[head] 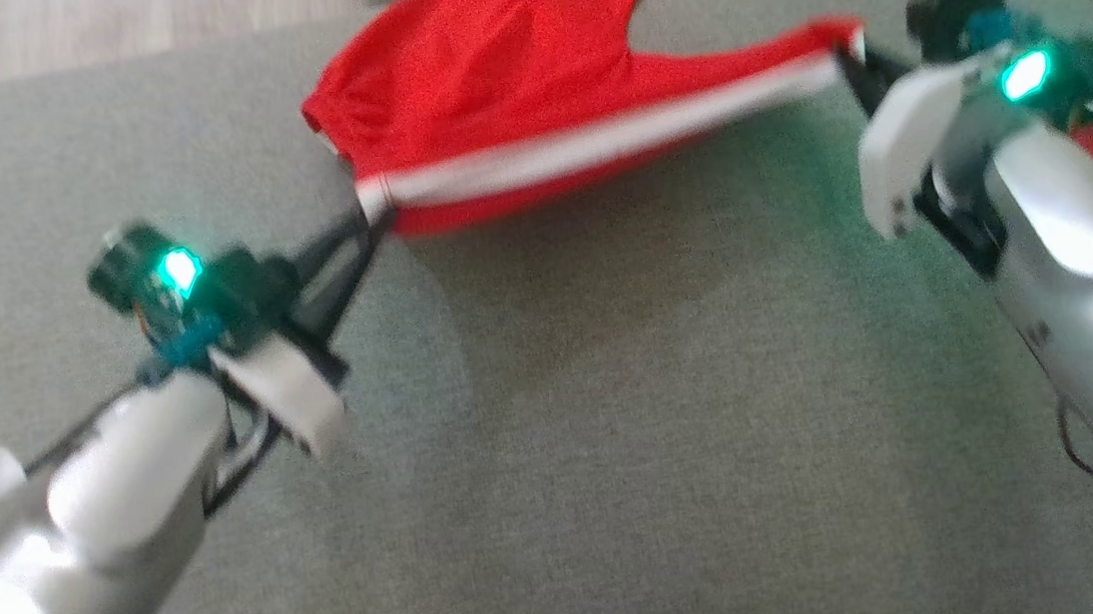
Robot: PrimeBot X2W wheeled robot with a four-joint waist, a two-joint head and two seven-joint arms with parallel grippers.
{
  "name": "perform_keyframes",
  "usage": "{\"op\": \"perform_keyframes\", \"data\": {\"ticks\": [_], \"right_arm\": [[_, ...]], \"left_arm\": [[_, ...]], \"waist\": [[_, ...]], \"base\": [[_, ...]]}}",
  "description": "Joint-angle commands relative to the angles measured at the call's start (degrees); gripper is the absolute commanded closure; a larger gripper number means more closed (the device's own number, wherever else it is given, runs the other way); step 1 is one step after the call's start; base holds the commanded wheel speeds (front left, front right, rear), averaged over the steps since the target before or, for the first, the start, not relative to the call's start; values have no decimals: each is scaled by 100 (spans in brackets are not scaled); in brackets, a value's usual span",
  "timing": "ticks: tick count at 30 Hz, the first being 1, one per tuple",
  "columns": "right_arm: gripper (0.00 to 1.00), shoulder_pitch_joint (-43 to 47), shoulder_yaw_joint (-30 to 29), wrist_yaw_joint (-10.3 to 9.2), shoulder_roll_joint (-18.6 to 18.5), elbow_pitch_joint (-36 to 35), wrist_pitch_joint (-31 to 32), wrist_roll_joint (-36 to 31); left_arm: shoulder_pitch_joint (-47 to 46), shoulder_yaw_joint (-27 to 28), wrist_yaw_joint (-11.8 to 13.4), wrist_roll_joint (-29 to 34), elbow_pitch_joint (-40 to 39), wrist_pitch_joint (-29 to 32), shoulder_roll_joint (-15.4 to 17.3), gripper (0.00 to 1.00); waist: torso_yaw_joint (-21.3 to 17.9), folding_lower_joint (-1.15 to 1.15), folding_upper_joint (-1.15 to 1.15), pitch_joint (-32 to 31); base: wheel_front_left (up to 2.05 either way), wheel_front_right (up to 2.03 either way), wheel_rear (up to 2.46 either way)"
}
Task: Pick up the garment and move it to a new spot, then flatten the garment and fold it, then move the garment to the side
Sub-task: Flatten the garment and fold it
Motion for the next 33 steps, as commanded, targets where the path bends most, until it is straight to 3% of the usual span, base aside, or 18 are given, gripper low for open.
{"op": "perform_keyframes", "data": {"ticks": [1, 9, 14, 22, 27, 33], "right_arm": [[100, 48, 160, -4, -180, -225, 118, 182], [100, 900, 1287, -4, -1292, -1381, 1352, 1936], [100, 1382, 1719, -4, -1920, -2219, 1886, 2558], [100, 2167, 1600, -4, -2809, -3636, 2876, 3302], [100, 2394, 923, -4, -2937, -4290, 3023, 3154], [100, 2103, -18, -4, -2397, -4379, 2788, 2344]], "left_arm": [[-152, 177, 11, -63, -162, -74, 286, 100], [630, -310, 16, -220, -626, 33, 476, 100], [1055, -434, 205, -323, -1048, 186, 567, 100], [1701, -516, 699, -594, -2208, 622, 912, 100], [1743, -338, 1108, -709, -2663, 808, 1054, 100], [1420, -21, 1515, -776, -2555, 943, 900, 100]], "waist": [[26, 1, 0, -189], [49, 1, 0, -719], [38, 1, 0, -1044], [71, 1, 0, -1365], [156, 1, 0, -1183], [355, 1, 0, -628]], "base": [[0, 0, 0], [0, 0, 0], [0, 0, 0], [0, 0, 0], [0, 0, 0], [0, 0, 0]]}}
